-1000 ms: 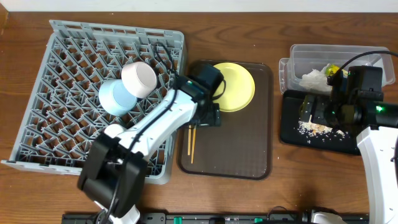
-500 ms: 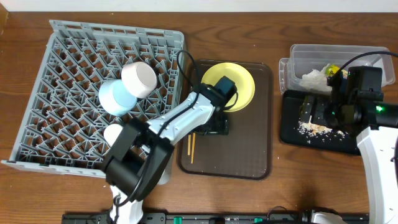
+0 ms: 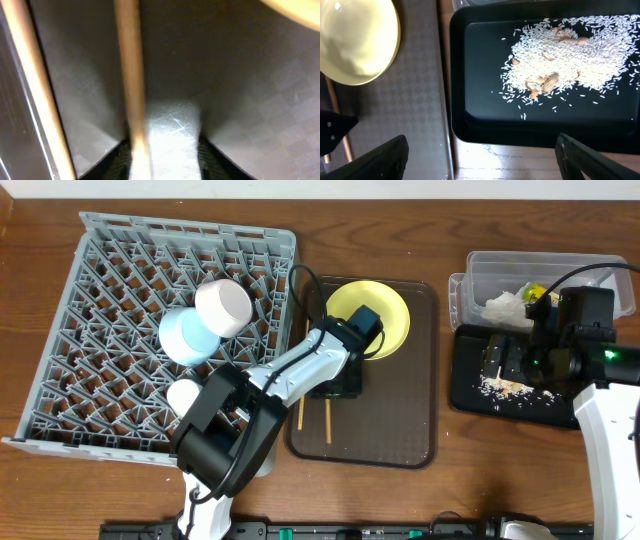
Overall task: Sort waste into correct bins and load items into the dishwasher
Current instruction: 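Carry the chopstick left and drop it into the dish rack, then return the left gripper to the tray and grasp the second chopstick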
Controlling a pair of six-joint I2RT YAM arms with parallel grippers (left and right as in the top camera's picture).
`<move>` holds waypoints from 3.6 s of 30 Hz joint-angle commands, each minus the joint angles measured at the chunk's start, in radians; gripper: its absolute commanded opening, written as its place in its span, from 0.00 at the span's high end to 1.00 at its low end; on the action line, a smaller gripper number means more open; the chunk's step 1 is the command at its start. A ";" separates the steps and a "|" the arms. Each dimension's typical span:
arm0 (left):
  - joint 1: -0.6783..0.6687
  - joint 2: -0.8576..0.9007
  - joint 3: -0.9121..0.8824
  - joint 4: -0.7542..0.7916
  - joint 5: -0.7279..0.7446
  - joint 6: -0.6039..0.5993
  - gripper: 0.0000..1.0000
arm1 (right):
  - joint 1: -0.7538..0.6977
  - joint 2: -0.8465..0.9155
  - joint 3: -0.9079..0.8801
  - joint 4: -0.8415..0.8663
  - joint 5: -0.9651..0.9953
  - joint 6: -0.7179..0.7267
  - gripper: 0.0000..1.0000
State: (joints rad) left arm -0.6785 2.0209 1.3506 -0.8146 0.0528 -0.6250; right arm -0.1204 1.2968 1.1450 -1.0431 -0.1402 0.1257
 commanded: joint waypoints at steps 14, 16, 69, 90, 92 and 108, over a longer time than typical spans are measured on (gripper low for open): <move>0.015 0.010 -0.011 -0.039 -0.039 0.000 0.94 | -0.006 -0.008 0.014 -0.006 0.005 0.008 0.08; 0.026 -0.015 -0.011 -0.046 -0.039 0.005 0.94 | -0.006 -0.007 0.014 -0.006 0.005 0.008 0.08; 0.381 -0.333 0.042 -0.164 -0.044 0.542 0.51 | -0.006 -0.008 0.014 -0.016 0.005 0.008 0.08; 0.192 -0.426 -0.021 -0.118 0.063 0.304 0.37 | -0.006 -0.008 0.014 -0.013 0.005 0.008 0.08; 0.169 -0.383 -0.021 -0.108 0.043 0.304 0.37 | -0.006 -0.008 0.014 -0.013 0.005 0.008 0.08; 0.131 -0.101 -0.021 -0.035 -0.012 0.177 0.37 | -0.006 -0.008 0.014 -0.013 0.005 0.008 0.08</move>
State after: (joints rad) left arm -0.5461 1.8950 1.3354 -0.8536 0.0597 -0.4198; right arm -0.1204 1.2968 1.1450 -1.0561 -0.1406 0.1257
